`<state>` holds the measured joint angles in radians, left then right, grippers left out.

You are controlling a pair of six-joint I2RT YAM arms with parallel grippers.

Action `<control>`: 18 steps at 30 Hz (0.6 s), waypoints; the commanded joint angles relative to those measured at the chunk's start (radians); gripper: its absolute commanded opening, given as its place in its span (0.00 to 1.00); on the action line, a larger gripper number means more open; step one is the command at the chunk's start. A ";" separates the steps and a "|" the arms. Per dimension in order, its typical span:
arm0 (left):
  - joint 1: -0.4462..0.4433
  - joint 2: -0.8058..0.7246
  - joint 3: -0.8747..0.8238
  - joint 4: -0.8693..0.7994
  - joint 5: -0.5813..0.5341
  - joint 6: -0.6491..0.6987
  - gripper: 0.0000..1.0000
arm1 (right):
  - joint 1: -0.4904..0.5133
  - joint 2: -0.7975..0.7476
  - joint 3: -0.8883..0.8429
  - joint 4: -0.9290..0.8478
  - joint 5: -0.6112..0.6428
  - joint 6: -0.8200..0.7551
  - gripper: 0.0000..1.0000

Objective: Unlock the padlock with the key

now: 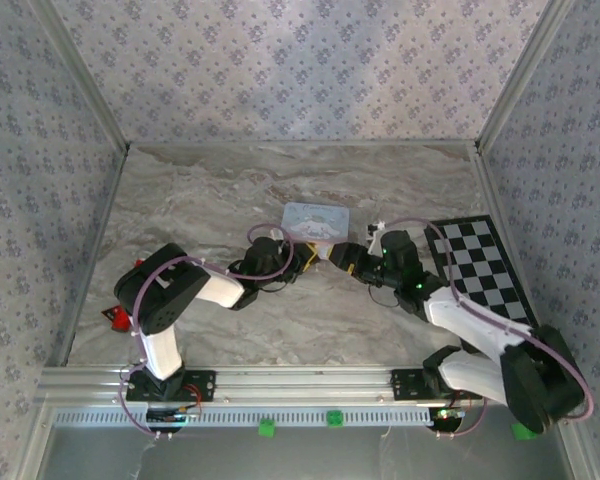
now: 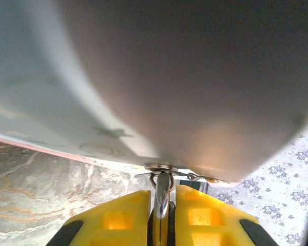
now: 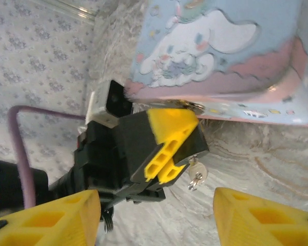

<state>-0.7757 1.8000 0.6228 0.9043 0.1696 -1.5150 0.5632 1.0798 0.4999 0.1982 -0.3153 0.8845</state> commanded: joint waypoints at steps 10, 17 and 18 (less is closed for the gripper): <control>0.006 -0.060 -0.008 0.013 0.080 0.053 0.00 | 0.241 -0.022 -0.084 -0.009 0.363 -0.649 0.53; 0.004 -0.082 -0.015 0.004 0.103 0.055 0.00 | 0.280 0.096 -0.072 0.048 0.412 -0.765 0.50; 0.004 -0.083 -0.015 0.005 0.108 0.056 0.00 | 0.280 0.104 -0.075 0.063 0.411 -0.766 0.50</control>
<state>-0.7715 1.7634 0.6109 0.8661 0.2359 -1.4837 0.8356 1.1625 0.4232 0.1989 0.0483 0.1932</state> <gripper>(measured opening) 0.148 0.500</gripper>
